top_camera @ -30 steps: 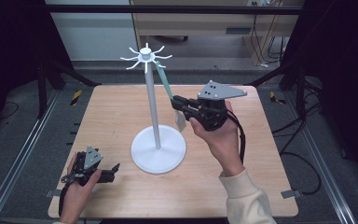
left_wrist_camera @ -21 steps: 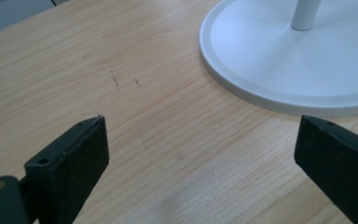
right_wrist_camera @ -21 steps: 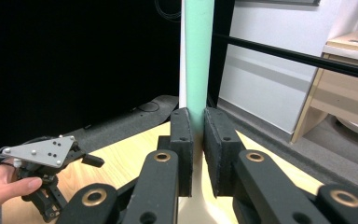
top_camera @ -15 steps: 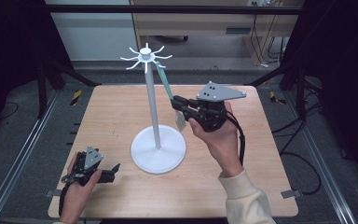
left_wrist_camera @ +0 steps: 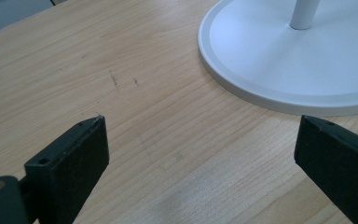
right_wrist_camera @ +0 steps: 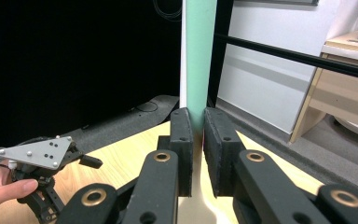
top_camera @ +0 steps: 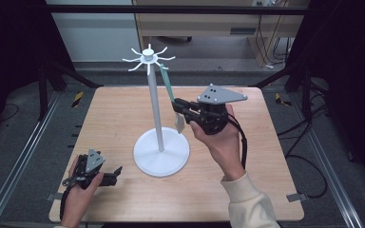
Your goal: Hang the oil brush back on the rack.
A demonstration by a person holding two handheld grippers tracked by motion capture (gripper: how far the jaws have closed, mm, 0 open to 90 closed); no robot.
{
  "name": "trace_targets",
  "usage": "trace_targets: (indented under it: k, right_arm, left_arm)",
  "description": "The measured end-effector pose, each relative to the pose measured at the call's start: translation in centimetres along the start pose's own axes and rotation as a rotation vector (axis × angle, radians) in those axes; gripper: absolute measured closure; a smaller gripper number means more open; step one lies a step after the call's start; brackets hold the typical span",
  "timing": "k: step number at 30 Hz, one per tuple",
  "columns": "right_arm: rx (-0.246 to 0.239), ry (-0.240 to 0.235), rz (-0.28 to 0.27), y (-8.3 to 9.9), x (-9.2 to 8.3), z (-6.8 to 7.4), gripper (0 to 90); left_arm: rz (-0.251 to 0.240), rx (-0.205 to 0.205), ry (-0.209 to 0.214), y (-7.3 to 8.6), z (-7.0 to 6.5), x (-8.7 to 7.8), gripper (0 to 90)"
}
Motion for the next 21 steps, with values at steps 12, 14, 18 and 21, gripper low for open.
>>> trace_targets:
  k: [12,14,18,21]
  right_arm:
    - [-0.012,-0.026,0.003,0.00,0.09,0.27,80.8]
    - [-0.018,-0.022,0.006,0.03,0.11,0.30,81.2]
    - [-0.024,0.002,0.015,0.04,0.00,0.20,81.3]
    - [-0.032,0.037,0.024,0.01,-0.29,-0.02,79.5]
  left_arm:
    - [0.002,0.000,0.002,0.01,0.01,-0.01,2.6]
    - [-0.002,-0.001,0.001,-0.01,0.00,-0.02,2.7]
    - [-0.001,-0.001,0.001,0.00,0.02,-0.02,2.7]
    - [-0.001,0.000,0.001,0.01,0.03,-0.02,2.7]
Point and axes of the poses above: each handheld gripper's, and its own axes: x roughly forward along the jaws, y roughly out of its underside, z roughly to its left, the point moved 3 cm from there along x, roughly forward along the jaws, and after that the axes turned 10 degrees about y, right-handed, at the moved point
